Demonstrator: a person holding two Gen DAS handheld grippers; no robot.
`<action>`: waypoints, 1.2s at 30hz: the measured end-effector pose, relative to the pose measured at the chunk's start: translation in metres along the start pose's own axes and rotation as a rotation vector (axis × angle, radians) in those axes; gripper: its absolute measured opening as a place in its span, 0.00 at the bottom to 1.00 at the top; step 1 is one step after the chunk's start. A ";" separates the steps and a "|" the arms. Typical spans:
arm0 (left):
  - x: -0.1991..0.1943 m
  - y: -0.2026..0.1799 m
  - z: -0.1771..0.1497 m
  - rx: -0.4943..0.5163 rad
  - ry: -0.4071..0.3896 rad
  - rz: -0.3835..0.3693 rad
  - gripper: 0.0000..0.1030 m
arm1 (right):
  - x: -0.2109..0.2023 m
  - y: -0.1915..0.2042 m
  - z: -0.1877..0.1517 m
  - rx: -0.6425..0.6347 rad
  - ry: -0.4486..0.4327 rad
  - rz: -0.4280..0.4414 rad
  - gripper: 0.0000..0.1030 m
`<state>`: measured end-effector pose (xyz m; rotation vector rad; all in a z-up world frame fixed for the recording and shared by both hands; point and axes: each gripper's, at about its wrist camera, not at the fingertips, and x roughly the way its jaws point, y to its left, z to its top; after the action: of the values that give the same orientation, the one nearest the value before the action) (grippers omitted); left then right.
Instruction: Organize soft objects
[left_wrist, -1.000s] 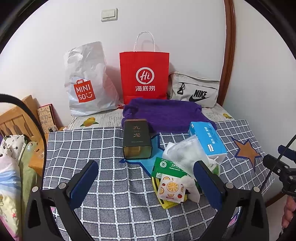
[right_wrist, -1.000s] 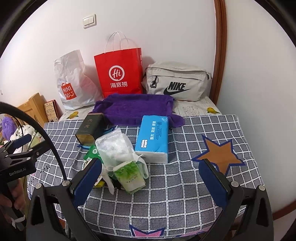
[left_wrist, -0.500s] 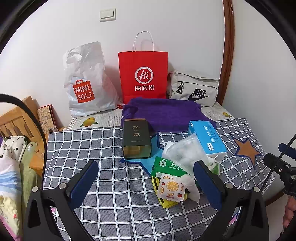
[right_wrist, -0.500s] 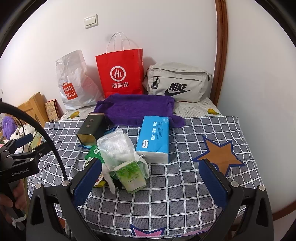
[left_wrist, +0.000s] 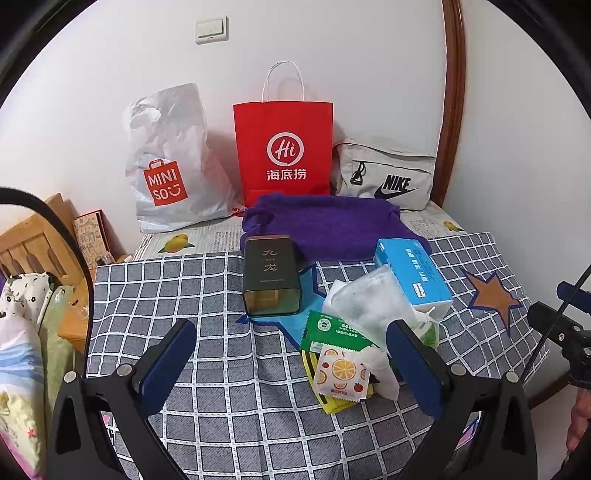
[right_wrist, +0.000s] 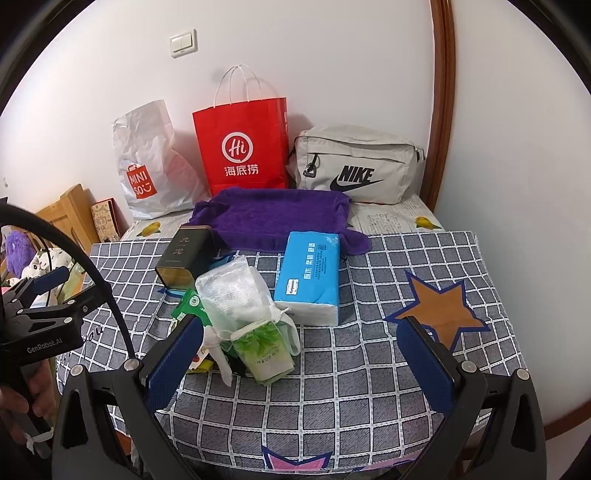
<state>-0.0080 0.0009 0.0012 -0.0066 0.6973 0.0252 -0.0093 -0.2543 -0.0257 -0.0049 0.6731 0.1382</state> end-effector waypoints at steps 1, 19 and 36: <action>0.000 0.000 0.001 0.001 0.000 0.001 1.00 | 0.000 0.000 0.000 0.000 0.000 0.000 1.00; 0.004 -0.003 0.002 0.015 0.012 -0.008 1.00 | -0.001 0.000 0.000 -0.003 -0.001 0.003 1.00; 0.042 -0.004 -0.010 0.016 0.119 -0.032 1.00 | 0.051 -0.011 -0.018 -0.003 0.098 0.037 1.00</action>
<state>0.0179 -0.0024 -0.0338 -0.0041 0.8159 -0.0115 0.0203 -0.2595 -0.0716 -0.0025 0.7715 0.1750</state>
